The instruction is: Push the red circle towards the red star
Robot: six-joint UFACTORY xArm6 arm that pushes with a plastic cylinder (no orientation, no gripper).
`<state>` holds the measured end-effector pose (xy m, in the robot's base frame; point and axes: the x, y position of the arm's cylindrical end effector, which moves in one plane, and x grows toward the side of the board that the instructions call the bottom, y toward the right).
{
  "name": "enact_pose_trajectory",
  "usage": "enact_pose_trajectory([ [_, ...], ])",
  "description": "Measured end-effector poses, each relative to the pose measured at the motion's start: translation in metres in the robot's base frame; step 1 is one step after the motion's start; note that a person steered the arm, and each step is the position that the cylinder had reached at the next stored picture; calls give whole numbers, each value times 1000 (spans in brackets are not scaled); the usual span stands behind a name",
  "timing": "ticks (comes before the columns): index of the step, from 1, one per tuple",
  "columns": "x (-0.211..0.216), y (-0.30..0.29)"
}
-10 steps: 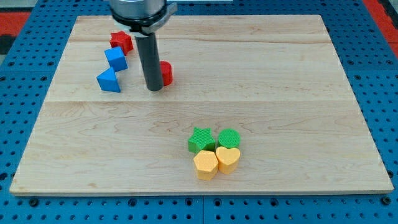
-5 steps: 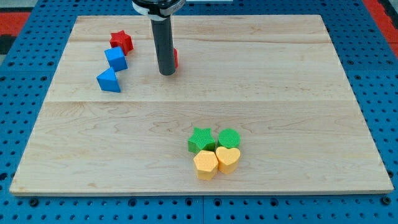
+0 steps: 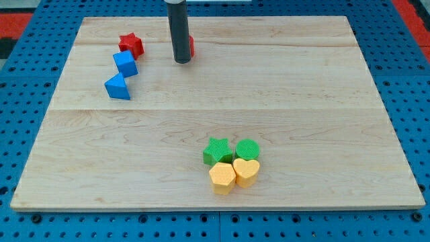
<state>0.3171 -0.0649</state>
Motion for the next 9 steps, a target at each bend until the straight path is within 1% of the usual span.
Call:
enact_pose_trajectory([
  [1,8,-17],
  [2,37,-34],
  [3,43,13],
  [4,27,76],
  [5,-17,108],
  [6,-36,94],
  [9,-36,20],
])
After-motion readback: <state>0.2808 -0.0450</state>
